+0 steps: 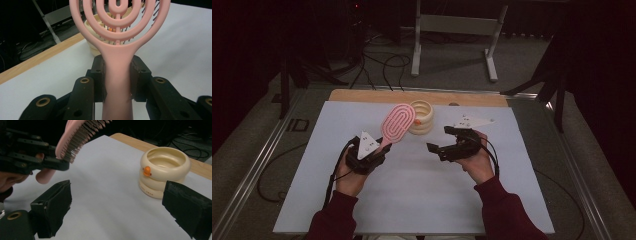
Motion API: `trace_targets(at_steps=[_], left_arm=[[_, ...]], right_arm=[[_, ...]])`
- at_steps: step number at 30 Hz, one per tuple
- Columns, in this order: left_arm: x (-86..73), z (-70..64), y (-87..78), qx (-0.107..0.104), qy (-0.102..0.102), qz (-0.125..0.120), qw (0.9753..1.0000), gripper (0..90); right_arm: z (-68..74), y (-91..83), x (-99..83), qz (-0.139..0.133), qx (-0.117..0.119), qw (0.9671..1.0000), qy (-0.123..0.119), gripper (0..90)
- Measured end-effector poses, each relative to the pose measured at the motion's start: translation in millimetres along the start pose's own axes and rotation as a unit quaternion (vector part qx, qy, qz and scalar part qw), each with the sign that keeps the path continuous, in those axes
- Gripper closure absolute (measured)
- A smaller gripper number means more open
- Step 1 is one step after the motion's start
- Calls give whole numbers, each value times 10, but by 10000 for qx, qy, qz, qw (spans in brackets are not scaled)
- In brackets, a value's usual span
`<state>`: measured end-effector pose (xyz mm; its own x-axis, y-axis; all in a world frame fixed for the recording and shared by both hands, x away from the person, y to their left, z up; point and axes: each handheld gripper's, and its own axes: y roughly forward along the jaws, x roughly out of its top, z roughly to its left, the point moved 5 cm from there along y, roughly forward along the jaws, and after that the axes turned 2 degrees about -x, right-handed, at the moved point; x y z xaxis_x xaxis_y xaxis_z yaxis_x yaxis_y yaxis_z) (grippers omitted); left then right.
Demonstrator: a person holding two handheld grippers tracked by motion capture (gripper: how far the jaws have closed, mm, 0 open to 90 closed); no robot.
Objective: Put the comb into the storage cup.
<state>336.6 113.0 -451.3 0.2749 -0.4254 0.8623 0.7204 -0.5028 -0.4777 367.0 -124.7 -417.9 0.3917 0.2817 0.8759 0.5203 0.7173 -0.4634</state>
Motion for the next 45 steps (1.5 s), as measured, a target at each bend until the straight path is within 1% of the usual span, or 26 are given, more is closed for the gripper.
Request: trace_targets(at_steps=[5, 6, 9, 10, 11, 13, 16, 19, 21, 24, 27, 32, 36, 40, 41, 43, 45], left_arm=[[0, -29, 10, -35, 53, -2, 10000, 696], [3, -46, 14, -58, 93, -10, 9999, 697], [7, -68, 21, -76, 114, -34, 9999, 697], [7, -84, 23, -94, 166, -21, 9998, 696], [7, -84, 23, -94, 166, -21, 9998, 696], [3, -99, 32, -102, 183, -29, 9998, 696], [3, -115, 41, -118, 200, -44, 9997, 696], [3, -129, 43, -159, 252, -47, 9995, 696], [5, -146, 51, -177, 245, -71, 9995, 696], [6, -170, 59, -211, 293, -90, 9993, 696], [8, -200, 68, -247, 326, -87, 9991, 696], [12, -246, 87, -307, 380, -96, 9988, 696], [25, -279, 90, -329, 409, -124, 9985, 696], [33, -303, 92, -337, 439, -145, 9984, 696], [33, -303, 92, -337, 439, -145, 9984, 696], [36, -309, 93, -355, 416, -178, 9983, 696], [43, -312, 85, -377, 411, -212, 9982, 696]], right_arm=[[28, 33, 38, -1, 76, 10000, 17, 87], [46, 53, 60, 5, 123, 9999, 22, 87], [61, 72, 87, 4, 165, 9999, 39, 87], [72, 89, 115, -14, 204, 9998, 59, 87], [72, 89, 115, -14, 204, 9998, 59, 87], [91, 101, 142, -30, 297, 9995, 122, 87], [128, 127, 190, -34, 328, 9994, 49, 87], [157, 148, 227, -61, 368, 9993, 38, 87], [177, 172, 246, -50, 384, 9992, 28, 87], [179, 209, 263, -43, 360, 9993, 14, 87], [178, 235, 284, -74, 356, 9993, 73, 87], [198, 281, 306, -19, 405, 9990, 195, 88], [200, 328, 308, 10, 443, 9983, 389, 89], [233, 373, 286, 120, 520, 9974, 489, 152], [233, 373, 286, 120, 520, 9974, 489, 152], [255, 387, 287, 120, 638, 9960, 618, 216], [278, 408, 285, 150, 676, 9956, 634, 262]])
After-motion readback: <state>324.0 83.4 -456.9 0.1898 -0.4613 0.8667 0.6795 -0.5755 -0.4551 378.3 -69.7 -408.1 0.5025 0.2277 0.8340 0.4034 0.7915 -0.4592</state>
